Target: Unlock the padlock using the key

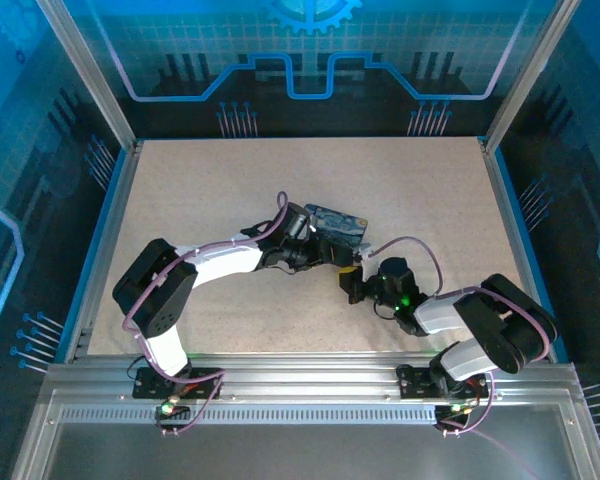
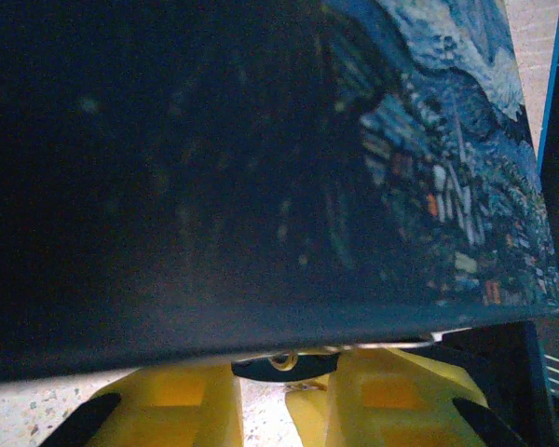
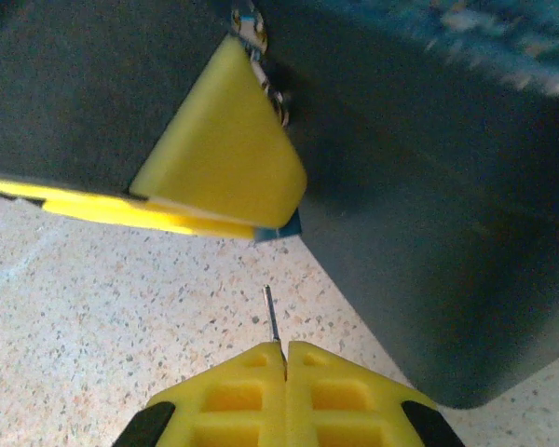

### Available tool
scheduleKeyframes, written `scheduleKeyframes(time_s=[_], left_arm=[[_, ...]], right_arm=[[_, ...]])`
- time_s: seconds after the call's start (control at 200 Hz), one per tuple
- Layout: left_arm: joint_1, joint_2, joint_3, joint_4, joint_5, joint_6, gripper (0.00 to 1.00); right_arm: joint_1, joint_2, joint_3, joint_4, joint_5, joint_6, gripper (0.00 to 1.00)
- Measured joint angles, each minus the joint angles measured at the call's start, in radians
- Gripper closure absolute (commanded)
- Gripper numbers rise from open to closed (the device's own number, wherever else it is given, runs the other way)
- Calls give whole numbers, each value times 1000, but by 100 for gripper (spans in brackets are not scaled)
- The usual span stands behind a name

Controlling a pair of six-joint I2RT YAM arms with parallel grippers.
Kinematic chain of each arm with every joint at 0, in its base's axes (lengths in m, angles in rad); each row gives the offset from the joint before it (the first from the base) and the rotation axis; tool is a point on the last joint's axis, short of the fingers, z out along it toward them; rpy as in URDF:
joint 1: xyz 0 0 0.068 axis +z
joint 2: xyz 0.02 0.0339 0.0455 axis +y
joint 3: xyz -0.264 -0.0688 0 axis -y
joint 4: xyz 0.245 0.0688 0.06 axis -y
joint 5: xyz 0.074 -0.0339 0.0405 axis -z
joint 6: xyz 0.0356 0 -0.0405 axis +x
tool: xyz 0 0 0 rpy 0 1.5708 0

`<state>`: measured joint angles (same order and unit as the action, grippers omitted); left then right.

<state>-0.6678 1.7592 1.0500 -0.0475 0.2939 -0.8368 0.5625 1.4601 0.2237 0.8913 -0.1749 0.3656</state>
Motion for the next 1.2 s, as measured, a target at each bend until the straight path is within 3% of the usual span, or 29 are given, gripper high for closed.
scheduleKeyframes(time_s=[1.201], left_arm=[[0,-1,-8,7,0,-2,89]], right_arm=[[-27,53,28,42,-47,32,100]])
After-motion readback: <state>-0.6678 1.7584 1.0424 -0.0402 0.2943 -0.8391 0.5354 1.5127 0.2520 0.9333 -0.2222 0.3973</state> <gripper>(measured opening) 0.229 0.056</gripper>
